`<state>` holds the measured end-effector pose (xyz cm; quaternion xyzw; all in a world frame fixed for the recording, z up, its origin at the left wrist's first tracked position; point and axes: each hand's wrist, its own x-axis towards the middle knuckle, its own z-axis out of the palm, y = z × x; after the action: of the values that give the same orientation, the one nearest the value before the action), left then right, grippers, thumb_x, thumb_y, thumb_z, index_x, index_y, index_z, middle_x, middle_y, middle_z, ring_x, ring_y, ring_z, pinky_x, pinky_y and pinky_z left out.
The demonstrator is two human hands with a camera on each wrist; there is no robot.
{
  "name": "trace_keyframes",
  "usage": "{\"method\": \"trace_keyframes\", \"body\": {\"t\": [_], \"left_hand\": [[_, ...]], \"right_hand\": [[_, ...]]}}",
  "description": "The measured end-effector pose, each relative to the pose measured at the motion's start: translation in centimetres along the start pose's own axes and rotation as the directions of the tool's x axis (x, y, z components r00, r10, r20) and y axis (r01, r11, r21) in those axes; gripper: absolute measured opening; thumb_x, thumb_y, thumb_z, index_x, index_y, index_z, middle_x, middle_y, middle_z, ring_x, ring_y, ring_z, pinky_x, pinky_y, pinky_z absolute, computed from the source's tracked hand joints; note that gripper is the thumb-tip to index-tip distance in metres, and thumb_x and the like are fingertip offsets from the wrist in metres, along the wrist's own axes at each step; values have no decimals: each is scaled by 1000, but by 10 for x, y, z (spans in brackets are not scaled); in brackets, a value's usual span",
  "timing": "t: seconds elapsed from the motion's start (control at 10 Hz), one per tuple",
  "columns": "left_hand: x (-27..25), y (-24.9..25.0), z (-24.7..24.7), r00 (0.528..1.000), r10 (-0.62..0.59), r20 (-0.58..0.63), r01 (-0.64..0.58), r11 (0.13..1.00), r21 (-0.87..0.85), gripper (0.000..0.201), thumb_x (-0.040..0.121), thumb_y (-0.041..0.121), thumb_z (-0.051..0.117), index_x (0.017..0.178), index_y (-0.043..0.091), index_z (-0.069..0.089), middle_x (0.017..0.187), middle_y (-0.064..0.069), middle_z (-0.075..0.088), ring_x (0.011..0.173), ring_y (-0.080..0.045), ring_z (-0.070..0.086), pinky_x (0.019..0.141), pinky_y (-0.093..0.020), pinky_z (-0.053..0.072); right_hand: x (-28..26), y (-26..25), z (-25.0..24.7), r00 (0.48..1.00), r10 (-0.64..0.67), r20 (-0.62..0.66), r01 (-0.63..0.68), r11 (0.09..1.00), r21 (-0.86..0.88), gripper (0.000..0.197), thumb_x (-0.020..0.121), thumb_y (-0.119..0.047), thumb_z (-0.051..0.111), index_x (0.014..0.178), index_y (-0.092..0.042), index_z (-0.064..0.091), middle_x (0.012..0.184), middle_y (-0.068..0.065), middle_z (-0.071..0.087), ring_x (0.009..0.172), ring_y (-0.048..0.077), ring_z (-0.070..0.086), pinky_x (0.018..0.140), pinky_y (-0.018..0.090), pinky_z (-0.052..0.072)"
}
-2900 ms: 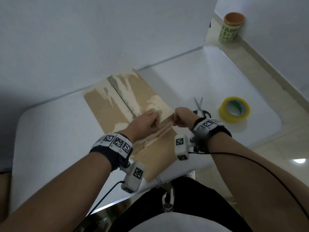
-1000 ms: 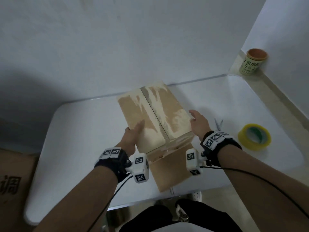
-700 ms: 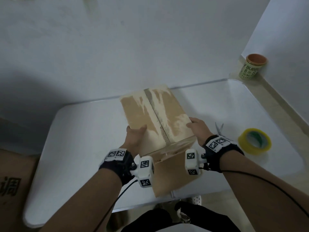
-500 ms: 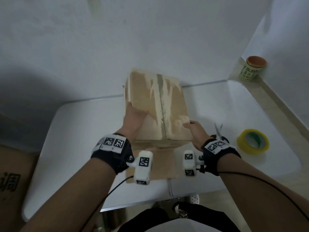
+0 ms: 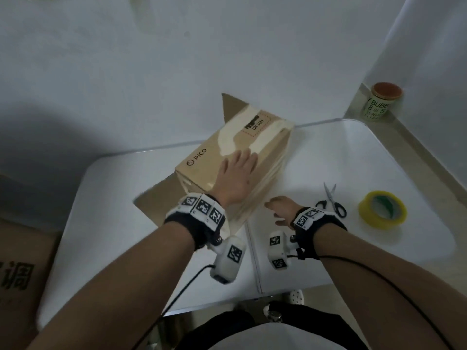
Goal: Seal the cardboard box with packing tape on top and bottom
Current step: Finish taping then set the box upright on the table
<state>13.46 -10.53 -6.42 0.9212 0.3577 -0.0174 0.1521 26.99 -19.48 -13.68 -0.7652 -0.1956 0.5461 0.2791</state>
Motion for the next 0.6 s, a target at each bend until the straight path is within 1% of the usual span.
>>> {"method": "trace_keyframes", "body": {"t": [0.1,0.2,0.3,0.4,0.5,0.6], "left_hand": [[2,2,10,1000,26,11,-27,996,87,77,94,6,41,154,16,-6,161,-2,-11,148,-20,-11,118,-47,-5],[4,-15,8,997,76,20,-78,988,133,82,92,2,42,153,15,-10,161,-3,-15,147,-18,-15,119,-47,-7],[4,-37,-1,989,142,49,-147,983,108,78,94,3,39,153,18,-9,161,-1,-14,147,-15,-14,119,-45,-7],[7,-59,-15,977,181,114,-187,981,51,77,94,8,44,154,21,-2,162,2,-9,148,-13,-10,119,-43,-4],[4,-69,-28,979,199,49,-190,971,-148,78,91,10,56,154,24,12,161,7,0,148,-9,-1,121,-41,1],[-10,-71,-42,991,-36,-126,-36,851,-524,58,94,20,60,146,26,36,151,18,19,141,-3,18,118,-33,21]], "right_hand": [[4,-6,-29,990,-94,-104,86,994,-73,43,97,-13,46,138,0,45,142,20,45,131,35,45,103,41,44],[7,-20,-54,950,-171,-261,123,974,-189,39,96,-8,43,133,0,51,137,20,51,126,35,49,106,40,42],[6,-39,-64,866,-296,-403,200,944,-264,37,94,-6,43,130,-6,54,137,12,52,126,30,48,104,29,37],[5,-61,-64,766,-416,-490,336,909,-247,37,94,-4,43,130,-8,50,138,11,49,122,28,50,93,26,38],[5,-86,-58,687,-510,-518,406,860,-308,35,94,-4,45,129,-7,47,140,12,41,118,29,51,88,28,39],[12,-107,-55,637,-610,-472,468,792,-392,35,93,-5,49,127,-4,45,140,13,38,124,31,45,99,35,39]]}}
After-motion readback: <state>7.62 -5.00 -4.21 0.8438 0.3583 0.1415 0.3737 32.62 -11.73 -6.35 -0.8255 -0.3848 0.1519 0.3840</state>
